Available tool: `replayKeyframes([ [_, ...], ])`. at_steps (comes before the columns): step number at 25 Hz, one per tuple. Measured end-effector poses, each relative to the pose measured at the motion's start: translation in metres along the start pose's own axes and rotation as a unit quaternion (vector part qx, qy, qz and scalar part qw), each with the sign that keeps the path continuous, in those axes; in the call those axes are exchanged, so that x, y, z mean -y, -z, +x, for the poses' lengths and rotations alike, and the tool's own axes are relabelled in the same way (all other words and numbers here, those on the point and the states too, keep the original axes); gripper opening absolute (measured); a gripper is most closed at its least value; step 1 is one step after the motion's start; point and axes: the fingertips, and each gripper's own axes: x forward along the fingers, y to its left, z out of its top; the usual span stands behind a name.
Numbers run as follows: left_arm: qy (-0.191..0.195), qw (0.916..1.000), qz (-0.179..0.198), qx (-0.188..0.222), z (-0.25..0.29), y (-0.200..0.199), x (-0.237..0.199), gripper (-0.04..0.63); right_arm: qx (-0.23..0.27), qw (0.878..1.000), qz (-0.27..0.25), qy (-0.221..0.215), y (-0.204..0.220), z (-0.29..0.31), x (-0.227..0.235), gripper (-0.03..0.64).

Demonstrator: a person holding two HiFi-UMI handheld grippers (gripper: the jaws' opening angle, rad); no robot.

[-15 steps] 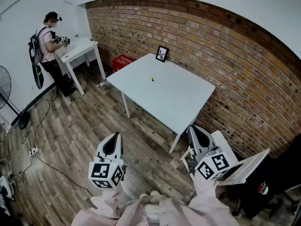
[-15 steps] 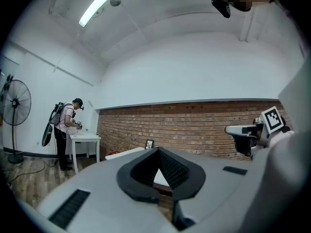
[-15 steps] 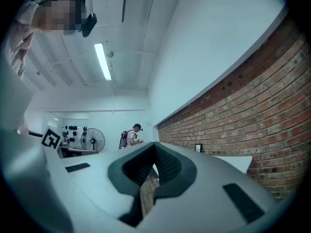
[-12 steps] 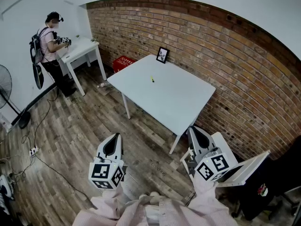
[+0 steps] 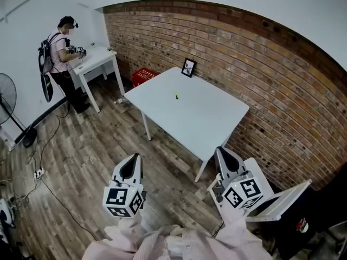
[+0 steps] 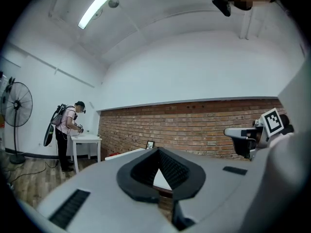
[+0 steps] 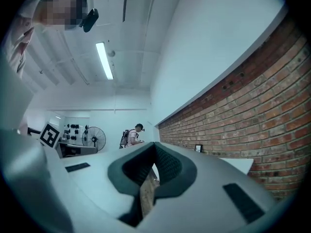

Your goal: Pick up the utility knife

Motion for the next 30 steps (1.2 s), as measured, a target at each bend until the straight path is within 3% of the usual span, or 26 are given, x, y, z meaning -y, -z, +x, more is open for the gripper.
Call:
replayKeyframes([
  [11, -0.007, 1.0000, 0.003, 0.000, 0.007, -0.002, 0.007, -0.006, -0.010, 1.000, 0.013, -0.011, 0.004, 0.017, 0.008, 0.006],
  [18, -0.023, 0.9997, 0.001, -0.005, 0.019, -0.001, -0.006, -0.006, -0.023, 0.999, 0.024, -0.015, 0.014, 0.036, 0.018, 0.059],
  [30, -0.015, 0.9995, -0.010, -0.025, 0.085, 0.014, -0.043, -0.006, -0.051, 0.998, 0.035, -0.010, 0.045, 0.102, 0.044, 0.135],
])
